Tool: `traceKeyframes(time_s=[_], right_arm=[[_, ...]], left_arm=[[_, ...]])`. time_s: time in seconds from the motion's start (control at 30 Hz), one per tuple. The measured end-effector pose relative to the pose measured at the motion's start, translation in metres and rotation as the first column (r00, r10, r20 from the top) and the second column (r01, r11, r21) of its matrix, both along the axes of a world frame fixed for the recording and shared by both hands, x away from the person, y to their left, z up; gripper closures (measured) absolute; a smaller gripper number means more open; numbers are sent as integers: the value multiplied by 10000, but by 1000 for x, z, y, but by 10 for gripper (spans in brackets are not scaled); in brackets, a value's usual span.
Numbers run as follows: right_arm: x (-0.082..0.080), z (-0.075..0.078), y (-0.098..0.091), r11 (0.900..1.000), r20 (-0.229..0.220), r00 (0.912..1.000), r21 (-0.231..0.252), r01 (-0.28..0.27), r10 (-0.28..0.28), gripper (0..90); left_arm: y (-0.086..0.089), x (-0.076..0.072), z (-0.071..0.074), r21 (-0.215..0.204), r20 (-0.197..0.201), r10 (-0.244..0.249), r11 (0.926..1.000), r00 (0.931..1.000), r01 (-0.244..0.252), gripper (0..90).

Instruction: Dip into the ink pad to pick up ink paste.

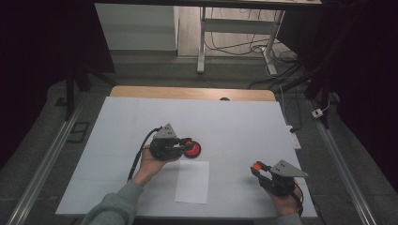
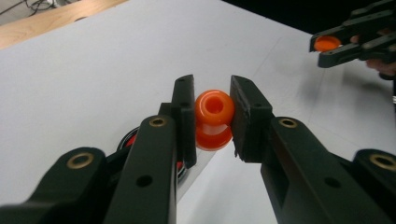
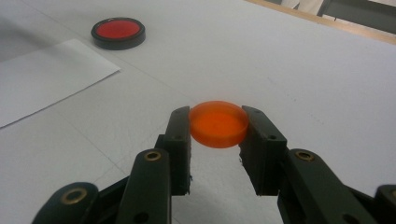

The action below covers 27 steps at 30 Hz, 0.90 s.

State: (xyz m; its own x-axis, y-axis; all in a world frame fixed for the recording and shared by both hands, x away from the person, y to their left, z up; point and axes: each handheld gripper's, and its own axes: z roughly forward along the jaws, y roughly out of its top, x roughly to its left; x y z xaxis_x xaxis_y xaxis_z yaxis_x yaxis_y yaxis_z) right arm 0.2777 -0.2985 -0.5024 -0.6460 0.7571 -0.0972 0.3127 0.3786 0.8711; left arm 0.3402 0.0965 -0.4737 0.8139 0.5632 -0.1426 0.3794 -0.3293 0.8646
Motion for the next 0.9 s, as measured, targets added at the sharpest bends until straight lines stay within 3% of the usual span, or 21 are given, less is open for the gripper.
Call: traceKeyframes(time_s=[0.33,0.9], right_arm=[[-1,-1,0,10000,-34,10000,-86,-14,13,641],[-6,-3,-2,9997,-75,9999,-207,90,-91,641]], left_arm=[[-8,17,-19,538,-185,105,9985,9998,-95,723],[-16,36,-43,1314,-35,498,9901,9988,-489,723]])
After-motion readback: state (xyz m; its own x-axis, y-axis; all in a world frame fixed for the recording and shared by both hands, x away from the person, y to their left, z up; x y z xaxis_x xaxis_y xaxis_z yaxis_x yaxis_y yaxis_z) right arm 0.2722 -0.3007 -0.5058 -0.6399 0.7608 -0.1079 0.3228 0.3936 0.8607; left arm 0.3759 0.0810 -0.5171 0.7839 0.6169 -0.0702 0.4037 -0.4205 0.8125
